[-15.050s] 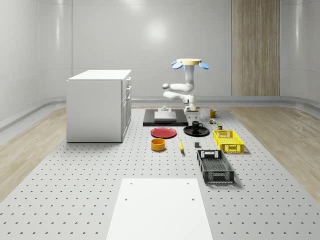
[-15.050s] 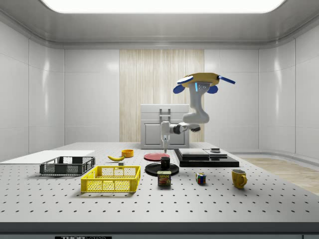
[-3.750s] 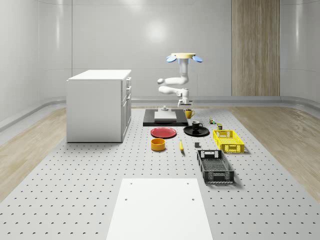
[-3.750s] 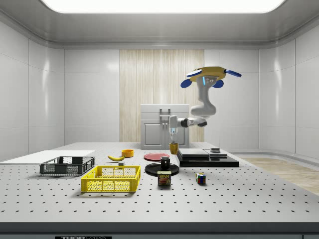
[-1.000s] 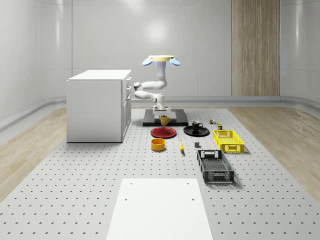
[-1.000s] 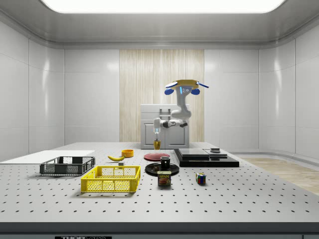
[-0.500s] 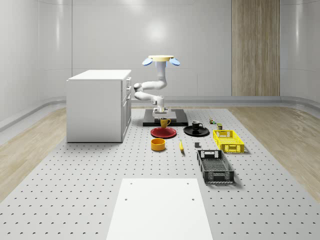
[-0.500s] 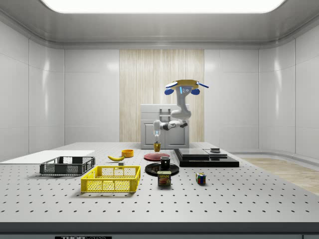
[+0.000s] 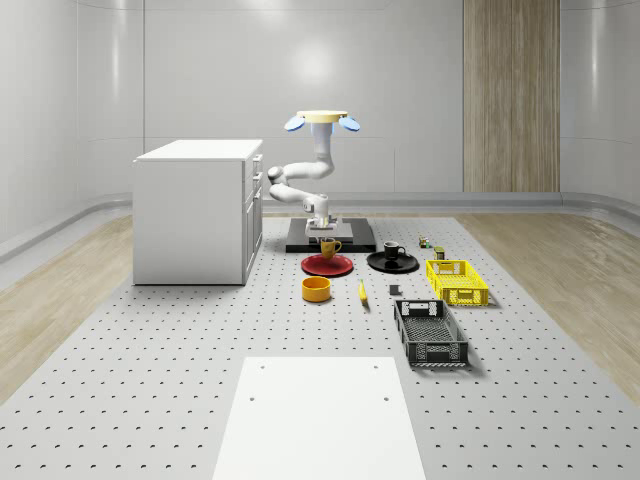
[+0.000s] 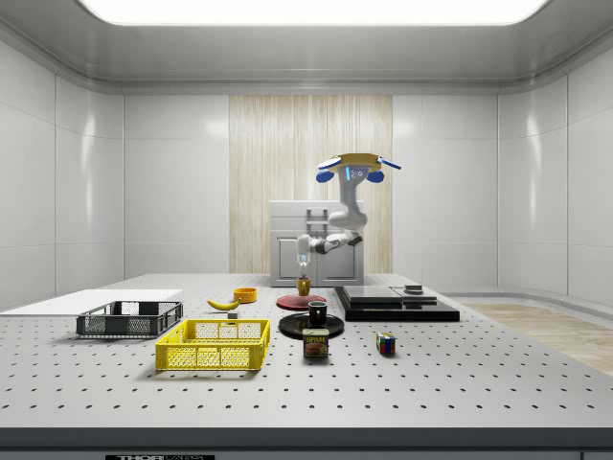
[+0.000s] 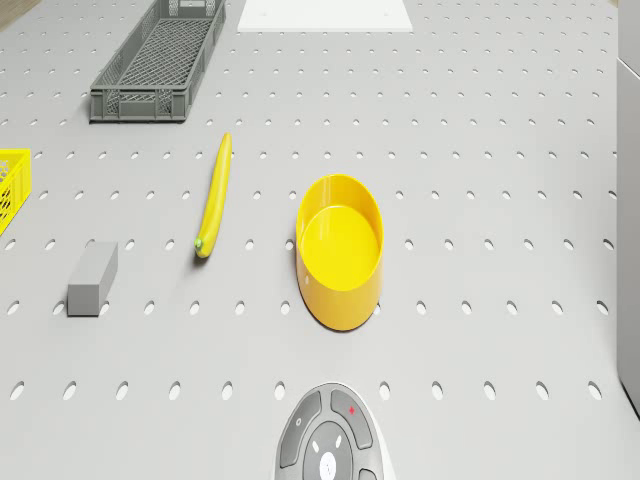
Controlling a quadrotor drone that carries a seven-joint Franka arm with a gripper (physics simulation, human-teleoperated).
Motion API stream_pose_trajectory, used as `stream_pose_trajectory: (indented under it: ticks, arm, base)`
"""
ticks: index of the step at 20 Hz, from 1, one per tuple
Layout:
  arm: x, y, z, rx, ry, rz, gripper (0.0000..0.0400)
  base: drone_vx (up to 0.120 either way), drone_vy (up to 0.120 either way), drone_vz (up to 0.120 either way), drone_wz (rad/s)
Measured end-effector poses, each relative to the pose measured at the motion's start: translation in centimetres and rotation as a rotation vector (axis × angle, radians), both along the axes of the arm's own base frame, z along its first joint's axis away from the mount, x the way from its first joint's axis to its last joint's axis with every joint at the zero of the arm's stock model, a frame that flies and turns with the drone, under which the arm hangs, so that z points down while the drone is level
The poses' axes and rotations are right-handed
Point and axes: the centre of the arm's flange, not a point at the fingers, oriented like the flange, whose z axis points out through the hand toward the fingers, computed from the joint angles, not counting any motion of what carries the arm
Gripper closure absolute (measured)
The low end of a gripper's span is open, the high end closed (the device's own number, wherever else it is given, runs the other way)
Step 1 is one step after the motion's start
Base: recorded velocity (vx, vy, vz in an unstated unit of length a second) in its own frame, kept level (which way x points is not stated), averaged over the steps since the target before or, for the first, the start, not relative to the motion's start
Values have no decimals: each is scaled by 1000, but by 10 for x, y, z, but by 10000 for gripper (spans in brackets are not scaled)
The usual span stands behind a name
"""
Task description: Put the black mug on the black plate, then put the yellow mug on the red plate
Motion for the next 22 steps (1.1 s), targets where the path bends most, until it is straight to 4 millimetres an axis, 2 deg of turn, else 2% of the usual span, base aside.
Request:
stream_pose_trajectory:
  ticks: [6, 9, 12, 16, 22]
  arm:
    - [-1, 0, 14, 0, 0, 0, 290]
    - [-2, 0, 18, 0, 0, 0, 149]
    - [-2, 0, 13, 0, 0, 0, 70]
    - [-2, 0, -1, 0, 0, 0, 26]
    - [-2, 0, -21, 0, 0, 0, 6]
  base:
    - [0, 0, 0, 0]
    - [0, 0, 0, 0]
    - [0, 0, 0, 0]
    - [0, 0, 0, 0]
    - [0, 0, 0, 0]
